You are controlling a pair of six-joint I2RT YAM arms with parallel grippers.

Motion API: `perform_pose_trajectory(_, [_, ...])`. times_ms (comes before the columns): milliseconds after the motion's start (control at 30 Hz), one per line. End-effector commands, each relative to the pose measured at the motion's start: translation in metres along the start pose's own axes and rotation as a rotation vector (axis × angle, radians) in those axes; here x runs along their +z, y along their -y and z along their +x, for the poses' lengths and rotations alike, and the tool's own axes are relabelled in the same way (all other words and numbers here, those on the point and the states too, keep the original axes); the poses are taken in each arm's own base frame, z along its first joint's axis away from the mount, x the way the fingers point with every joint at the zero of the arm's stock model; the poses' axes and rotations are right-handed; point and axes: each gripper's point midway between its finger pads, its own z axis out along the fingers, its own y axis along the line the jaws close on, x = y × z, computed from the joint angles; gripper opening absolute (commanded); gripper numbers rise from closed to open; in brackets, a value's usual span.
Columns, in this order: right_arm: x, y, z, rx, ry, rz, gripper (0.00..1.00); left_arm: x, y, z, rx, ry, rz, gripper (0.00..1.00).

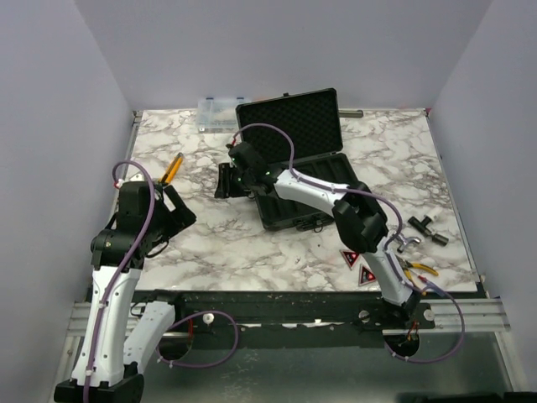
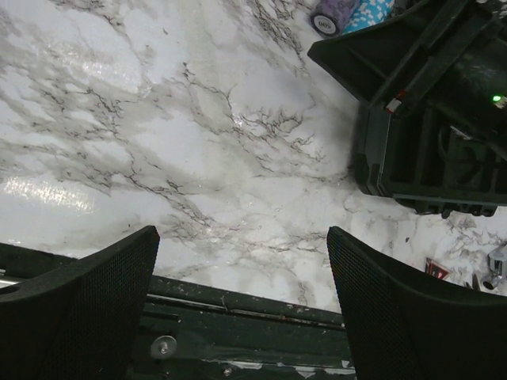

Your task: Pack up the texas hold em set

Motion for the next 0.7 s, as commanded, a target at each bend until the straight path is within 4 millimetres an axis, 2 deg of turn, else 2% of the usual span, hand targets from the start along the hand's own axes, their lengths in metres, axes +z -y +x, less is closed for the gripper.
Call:
perform_pose_trajectory(0, [-0.048, -0.035, -0.038, -0.075, 0.079, -0.011, 0.51, 0.003, 0.009, -0.009, 0.016, 0.026, 0.031, 0.87])
perform_pose_trajectory(133, [-0.077, -0.046, -0.055, -0.086, 0.12, -0.005, 0.62, 0.018, 0.03, -0.027, 0.048, 0.006, 0.069, 0.87])
perform_pose_trajectory(200, [-0.098, -0.047, -0.062, -0.095, 0.155, 0.016, 0.66, 0.032, 0.043, -0.036, 0.075, -0.017, 0.094, 0.87])
perform_pose_trajectory(267, [-0.119, -0.04, -0.067, -0.106, 0.195, 0.066, 0.68, 0.048, 0.058, -0.046, 0.119, -0.049, 0.125, 0.87])
perform_pose_trajectory(433, [-0.175, -0.007, -0.069, -0.117, 0.278, 0.236, 0.73, 0.095, 0.084, -0.072, 0.207, -0.139, 0.133, 0.83])
perform_pose_trajectory(533, [-0.205, 0.018, -0.062, -0.103, 0.309, 0.335, 0.75, 0.13, 0.094, -0.073, 0.258, -0.237, 0.148, 0.79])
perform_pose_trajectory(667, [-0.242, 0.039, -0.048, -0.063, 0.339, 0.398, 0.75, 0.169, 0.092, -0.072, 0.307, -0.319, 0.104, 0.77])
